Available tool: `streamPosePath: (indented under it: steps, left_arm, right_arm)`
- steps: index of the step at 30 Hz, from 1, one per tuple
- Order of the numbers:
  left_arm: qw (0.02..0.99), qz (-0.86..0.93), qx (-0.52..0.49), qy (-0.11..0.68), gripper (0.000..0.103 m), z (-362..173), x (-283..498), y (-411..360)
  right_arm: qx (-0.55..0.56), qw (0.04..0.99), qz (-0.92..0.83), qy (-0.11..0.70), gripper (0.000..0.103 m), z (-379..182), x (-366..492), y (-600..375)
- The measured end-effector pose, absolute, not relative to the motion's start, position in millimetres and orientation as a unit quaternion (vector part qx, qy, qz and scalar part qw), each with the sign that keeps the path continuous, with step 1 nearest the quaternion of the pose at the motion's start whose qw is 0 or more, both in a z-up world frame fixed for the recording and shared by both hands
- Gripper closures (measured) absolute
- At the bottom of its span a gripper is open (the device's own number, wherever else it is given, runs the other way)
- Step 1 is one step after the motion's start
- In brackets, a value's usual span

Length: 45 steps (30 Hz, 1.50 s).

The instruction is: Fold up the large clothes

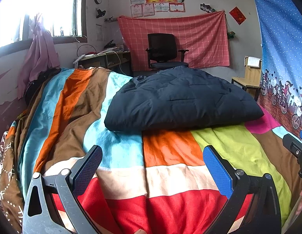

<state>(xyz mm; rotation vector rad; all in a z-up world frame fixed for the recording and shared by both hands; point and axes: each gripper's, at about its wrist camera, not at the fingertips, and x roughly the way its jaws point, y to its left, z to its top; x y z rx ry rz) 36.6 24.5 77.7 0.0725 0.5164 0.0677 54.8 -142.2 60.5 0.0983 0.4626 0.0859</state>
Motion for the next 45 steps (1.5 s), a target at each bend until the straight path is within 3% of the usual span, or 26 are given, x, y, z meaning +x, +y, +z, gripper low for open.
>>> streamPosePath:
  steps: [45]
  left_arm:
    - [0.967,0.028,0.035,0.250,0.002,78.7,30.6,19.7]
  right_arm:
    - [0.048,0.972,0.043,0.226,0.000,62.2,52.8,-143.0]
